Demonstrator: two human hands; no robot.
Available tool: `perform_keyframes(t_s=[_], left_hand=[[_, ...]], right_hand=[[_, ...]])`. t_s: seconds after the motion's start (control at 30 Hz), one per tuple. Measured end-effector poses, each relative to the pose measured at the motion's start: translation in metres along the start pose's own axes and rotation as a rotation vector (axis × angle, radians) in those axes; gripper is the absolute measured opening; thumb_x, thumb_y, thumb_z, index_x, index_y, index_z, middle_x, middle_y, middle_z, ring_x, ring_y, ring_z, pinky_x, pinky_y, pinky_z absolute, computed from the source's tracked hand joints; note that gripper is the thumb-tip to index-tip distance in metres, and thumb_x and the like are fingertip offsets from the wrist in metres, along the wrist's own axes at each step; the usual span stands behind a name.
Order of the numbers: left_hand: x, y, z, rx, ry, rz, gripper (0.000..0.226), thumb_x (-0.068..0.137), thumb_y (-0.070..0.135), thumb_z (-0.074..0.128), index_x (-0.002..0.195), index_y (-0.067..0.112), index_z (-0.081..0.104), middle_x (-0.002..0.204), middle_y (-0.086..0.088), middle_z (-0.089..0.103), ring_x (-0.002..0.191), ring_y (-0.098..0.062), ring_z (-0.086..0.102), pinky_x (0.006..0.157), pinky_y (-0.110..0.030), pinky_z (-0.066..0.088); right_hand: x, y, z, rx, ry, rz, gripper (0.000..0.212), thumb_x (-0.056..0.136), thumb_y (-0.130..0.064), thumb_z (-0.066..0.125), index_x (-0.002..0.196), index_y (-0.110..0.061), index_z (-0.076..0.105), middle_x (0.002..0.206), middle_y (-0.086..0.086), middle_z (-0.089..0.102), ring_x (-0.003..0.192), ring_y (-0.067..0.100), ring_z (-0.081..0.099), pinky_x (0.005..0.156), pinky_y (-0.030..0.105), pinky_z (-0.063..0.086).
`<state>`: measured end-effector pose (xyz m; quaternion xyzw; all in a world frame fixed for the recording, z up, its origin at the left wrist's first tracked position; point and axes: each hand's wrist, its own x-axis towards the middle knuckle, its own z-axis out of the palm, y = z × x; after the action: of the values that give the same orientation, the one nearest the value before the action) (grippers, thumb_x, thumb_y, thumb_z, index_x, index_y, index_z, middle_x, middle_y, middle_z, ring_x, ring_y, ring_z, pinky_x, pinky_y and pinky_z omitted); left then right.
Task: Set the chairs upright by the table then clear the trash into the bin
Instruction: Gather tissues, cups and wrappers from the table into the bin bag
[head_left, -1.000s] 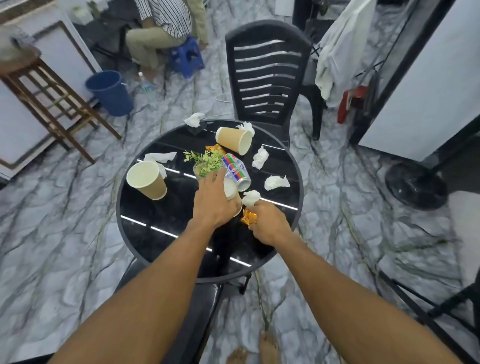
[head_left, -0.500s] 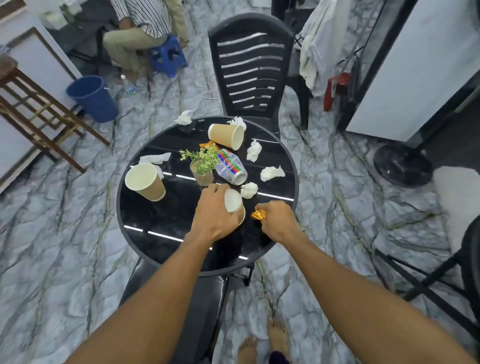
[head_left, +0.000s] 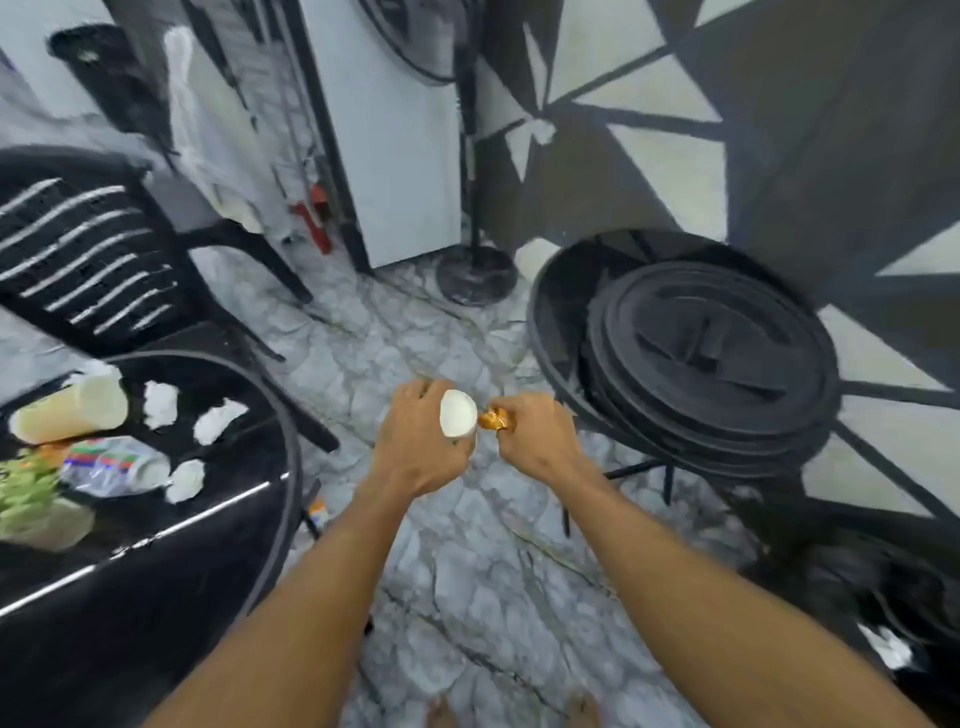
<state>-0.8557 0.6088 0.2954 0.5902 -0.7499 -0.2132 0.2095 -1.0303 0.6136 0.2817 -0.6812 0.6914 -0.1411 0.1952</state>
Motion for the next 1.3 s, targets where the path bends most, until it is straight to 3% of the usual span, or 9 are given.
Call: perform_keyframes(t_s=[0.13, 0.27, 0.4, 0.6, 0.83, 0.9, 1.0, 1.1, 1.3], left_hand=[[0.009, 0.105, 0.079, -0.06, -0.144, 0.183, 0.05, 0.071, 0.035, 0.083, 0.111, 0.015, 0.061, 0.11, -0.007, 0.059, 0.105, -0.028, 0.053, 0.077, -0.032, 0.042], [-0.009, 0.214, 0.168, -0.077, -0.302, 0.349, 0.054, 0.073, 0.038, 0.082, 0.116, 0.016, 0.059, 0.113, -0.005, 0.056, 0.107, -0.028, 0.05, 0.083, -0.03, 0.038], [-0.046, 0.319, 0.256, -0.079, -0.466, 0.468, 0.058, 0.076, 0.036, 0.08, 0.125, 0.016, 0.056, 0.122, -0.006, 0.054, 0.114, -0.028, 0.048, 0.092, -0.035, 0.044], [-0.102, 0.436, 0.377, -0.09, -0.628, 0.592, 0.059, 0.074, 0.034, 0.08, 0.124, 0.015, 0.057, 0.125, -0.006, 0.055, 0.117, -0.028, 0.051, 0.096, -0.039, 0.045], [-0.134, 0.5, 0.477, 0.012, -0.72, 0.701, 0.065, 0.075, 0.038, 0.08, 0.131, 0.017, 0.052, 0.13, -0.007, 0.053, 0.119, -0.029, 0.047, 0.098, -0.05, 0.048], [-0.14, 0.511, 0.501, 0.012, -0.718, 0.72, 0.068, 0.075, 0.037, 0.081, 0.132, 0.015, 0.052, 0.131, -0.009, 0.054, 0.12, -0.03, 0.047, 0.098, -0.05, 0.048], [-0.147, 0.521, 0.526, 0.044, -0.808, 0.696, 0.083, 0.075, 0.033, 0.082, 0.145, 0.013, 0.043, 0.142, -0.01, 0.048, 0.13, -0.031, 0.041, 0.105, -0.047, 0.045], [-0.148, 0.518, 0.54, 0.126, -0.892, 0.731, 0.092, 0.072, 0.025, 0.084, 0.15, 0.011, 0.036, 0.146, -0.012, 0.046, 0.135, -0.033, 0.039, 0.106, -0.046, 0.042], [-0.134, 0.504, 0.522, 0.129, -0.899, 0.697, 0.081, 0.076, 0.022, 0.079, 0.147, 0.011, 0.042, 0.143, -0.013, 0.049, 0.136, -0.032, 0.041, 0.109, -0.041, 0.04]], right_hand=[[-0.069, 0.115, -0.063, -0.033, 0.101, 0.24, 0.017, 0.077, -0.018, 0.061, 0.09, -0.024, 0.07, 0.086, 0.003, 0.066, 0.085, 0.03, 0.06, 0.065, 0.033, 0.04], [-0.16, 0.233, -0.103, -0.007, 0.145, 0.481, 0.018, 0.077, -0.02, 0.056, 0.089, -0.021, 0.069, 0.089, 0.008, 0.068, 0.092, 0.035, 0.063, 0.073, 0.04, 0.051], [-0.254, 0.339, -0.122, 0.014, 0.219, 0.721, 0.013, 0.079, -0.021, 0.059, 0.088, -0.022, 0.069, 0.084, 0.003, 0.066, 0.088, 0.034, 0.065, 0.066, 0.033, 0.044], [-0.354, 0.451, -0.129, 0.047, 0.233, 0.935, 0.024, 0.081, -0.018, 0.063, 0.102, -0.026, 0.073, 0.11, 0.007, 0.068, 0.1, 0.033, 0.066, 0.081, 0.04, 0.055], [-0.411, 0.535, -0.124, 0.124, 0.293, 1.13, 0.014, 0.084, -0.026, 0.066, 0.097, -0.026, 0.072, 0.096, 0.005, 0.073, 0.091, 0.032, 0.068, 0.078, 0.038, 0.055], [-0.422, 0.554, -0.12, 0.146, 0.298, 1.164, 0.018, 0.087, -0.03, 0.066, 0.102, -0.024, 0.072, 0.1, 0.007, 0.073, 0.096, 0.033, 0.068, 0.081, 0.04, 0.054], [-0.435, 0.573, -0.115, 0.211, 0.257, 1.204, 0.044, 0.085, -0.037, 0.07, 0.127, -0.024, 0.066, 0.119, 0.011, 0.07, 0.113, 0.036, 0.063, 0.092, 0.044, 0.052], [-0.442, 0.582, -0.111, 0.246, 0.201, 1.233, 0.056, 0.083, -0.037, 0.075, 0.136, -0.027, 0.06, 0.127, 0.011, 0.067, 0.118, 0.034, 0.061, 0.096, 0.044, 0.051], [-0.426, 0.573, -0.123, 0.251, 0.204, 1.186, 0.051, 0.085, -0.025, 0.069, 0.136, -0.023, 0.06, 0.127, 0.014, 0.066, 0.117, 0.037, 0.061, 0.097, 0.045, 0.051]])
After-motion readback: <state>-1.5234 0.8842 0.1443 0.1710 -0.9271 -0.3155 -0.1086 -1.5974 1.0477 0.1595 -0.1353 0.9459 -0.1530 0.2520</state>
